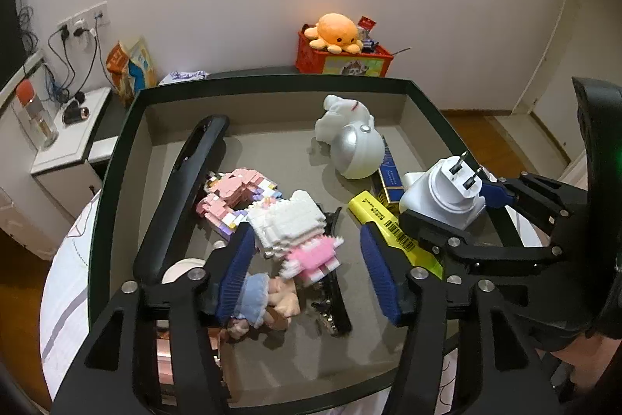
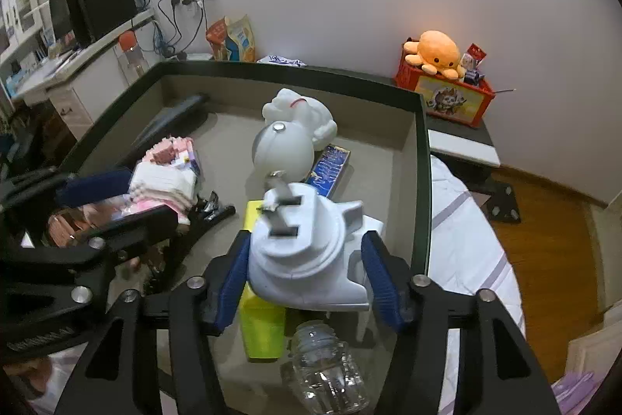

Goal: Organize rigid objects

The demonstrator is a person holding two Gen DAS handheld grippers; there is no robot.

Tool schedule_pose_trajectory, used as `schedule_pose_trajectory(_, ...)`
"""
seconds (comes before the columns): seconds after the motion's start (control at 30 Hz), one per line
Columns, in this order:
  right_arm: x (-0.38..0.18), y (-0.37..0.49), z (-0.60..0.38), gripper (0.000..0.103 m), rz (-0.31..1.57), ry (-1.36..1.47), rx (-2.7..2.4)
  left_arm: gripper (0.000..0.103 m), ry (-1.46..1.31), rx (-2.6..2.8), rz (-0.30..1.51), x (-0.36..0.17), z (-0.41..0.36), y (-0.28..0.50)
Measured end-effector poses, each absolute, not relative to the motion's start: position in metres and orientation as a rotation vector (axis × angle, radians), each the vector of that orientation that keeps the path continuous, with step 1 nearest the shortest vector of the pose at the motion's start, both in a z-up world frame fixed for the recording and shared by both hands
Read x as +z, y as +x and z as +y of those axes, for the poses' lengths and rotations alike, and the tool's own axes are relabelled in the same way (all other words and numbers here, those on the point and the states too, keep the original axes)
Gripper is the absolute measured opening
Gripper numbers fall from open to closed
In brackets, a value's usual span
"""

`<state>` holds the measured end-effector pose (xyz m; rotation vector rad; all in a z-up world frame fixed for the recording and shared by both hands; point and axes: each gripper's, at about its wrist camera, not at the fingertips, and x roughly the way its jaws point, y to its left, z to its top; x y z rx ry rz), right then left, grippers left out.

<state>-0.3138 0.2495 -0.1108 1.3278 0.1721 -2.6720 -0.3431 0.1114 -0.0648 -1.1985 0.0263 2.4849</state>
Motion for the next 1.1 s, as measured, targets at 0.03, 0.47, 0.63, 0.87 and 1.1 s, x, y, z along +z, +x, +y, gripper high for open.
schedule_pose_trajectory(0.03,-0.111,-0.314,0.25,0.067,0.188,1.334,-2.677,0.063,-1.201,2.485,0.016,-0.065,0.11,-0.343)
schedule_pose_trajectory(0.47,-0.099,-0.301,0.232,0.103,0.097,1.304,-2.569,0.102,-1.098,2.626,-0.027,-0.032,0.081,-0.316)
schedule_pose_trajectory(0.63,-0.089,-0.292,0.226,0.103,0.057,1.296,-2.555,0.103,-1.134,2.72,0.012,-0.026,0.071,-0.307)
schedule_pose_trajectory(0.87,-0.064,-0.264,0.219,0.103,0.081,1.286,-2.596,0.103,-1.084,2.793,-0.007,-0.002,0.056,-0.27)
schedule_pose_trajectory(1.1,-0.004,-0.186,0.226,0.103,0.044,1.082,-2.787,0.103,-0.87,2.928,0.015,0.055,0.043,-0.196)
